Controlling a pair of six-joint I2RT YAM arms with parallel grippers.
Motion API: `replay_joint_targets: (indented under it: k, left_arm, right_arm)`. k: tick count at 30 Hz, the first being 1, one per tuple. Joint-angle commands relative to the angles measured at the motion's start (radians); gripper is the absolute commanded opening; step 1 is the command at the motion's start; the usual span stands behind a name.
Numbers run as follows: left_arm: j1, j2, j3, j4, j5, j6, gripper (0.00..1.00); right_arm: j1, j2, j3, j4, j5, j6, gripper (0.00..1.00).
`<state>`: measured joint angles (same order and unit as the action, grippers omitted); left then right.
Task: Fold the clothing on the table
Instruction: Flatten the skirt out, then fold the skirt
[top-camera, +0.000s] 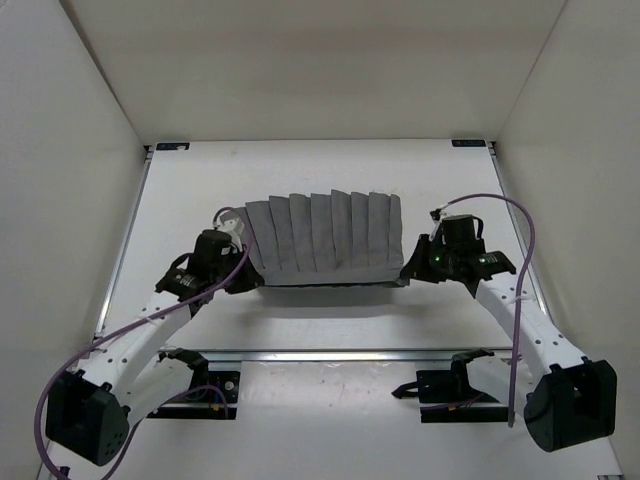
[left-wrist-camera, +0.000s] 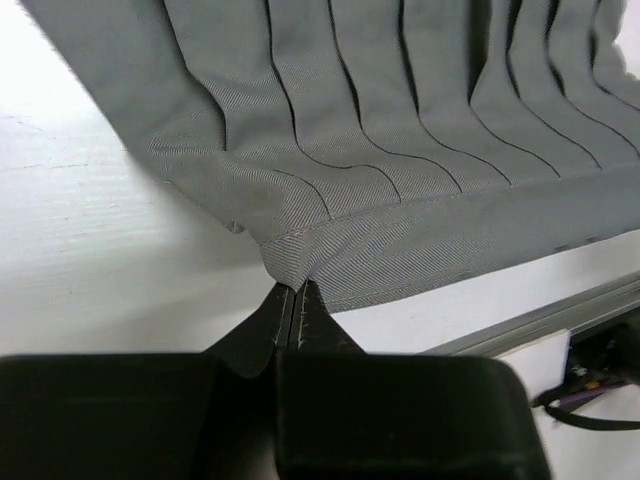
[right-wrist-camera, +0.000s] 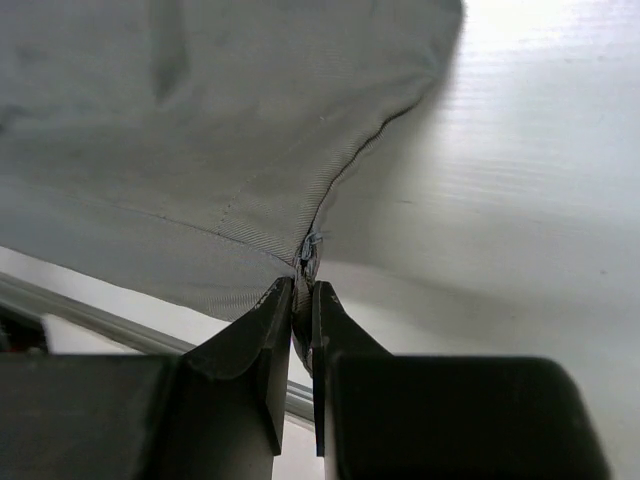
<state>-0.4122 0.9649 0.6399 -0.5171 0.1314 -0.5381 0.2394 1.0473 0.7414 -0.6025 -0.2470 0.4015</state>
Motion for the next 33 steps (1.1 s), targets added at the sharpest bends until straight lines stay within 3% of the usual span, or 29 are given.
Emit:
replay_joint_targets:
  k: [1,6,8,9,12,14,16,19,21,25,27,33]
  left_arm:
    - [0.047,-0.037,0.03,-0.003,-0.018,-0.048,0.0]
    - [0.09,0.22,0.253,0.08,0.002,0.048,0.0]
    - [0.108,0.445,0.448,0.047,0.005,0.12,0.0]
    - [0.119,0.556,0.619,-0.015,0.011,0.136,0.0]
    - [0.109,0.772,1.118,-0.183,-0.027,0.234,0.0]
    - [0.081,0.834,1.404,-0.221,-0.117,0.266,0.0]
    - [0.064,0.831,1.487,-0.21,-0.219,0.28,0.0]
    - [0.069,0.721,1.416,-0.141,-0.279,0.277,0.0]
    - [0.066,0.637,1.281,-0.086,-0.299,0.279,0.0]
    - [0.015,0.429,0.917,-0.05,-0.299,0.256,0.0]
    - [-0.006,0.337,0.699,-0.064,-0.282,0.221,0.0]
    - [-0.117,-0.01,0.289,-0.227,-0.195,0.017,0.0]
  right_arm:
    - [-0.042,-0.015,0.025,0.062,-0.028,0.054,0.0]
    - [-0.058,0.207,0.272,0.102,-0.018,-0.013,0.0]
    - [-0.089,0.377,0.52,0.08,-0.031,-0.059,0.0]
    - [-0.107,0.463,0.599,0.041,-0.029,-0.078,0.0]
    - [-0.127,0.641,1.047,-0.078,0.031,-0.134,0.0]
    - [-0.118,0.718,1.379,-0.138,0.145,-0.17,0.0]
    - [-0.117,0.758,1.498,-0.163,0.185,-0.171,0.0]
    - [-0.112,0.659,1.398,-0.109,0.153,-0.18,0.0]
    - [-0.071,0.578,1.252,-0.076,0.247,-0.214,0.0]
    - [-0.025,0.354,0.822,-0.02,0.269,-0.201,0.0]
    - [-0.008,0.242,0.564,-0.013,0.223,-0.141,0.0]
    - [0.245,-0.13,0.186,-0.19,0.257,0.08,0.0]
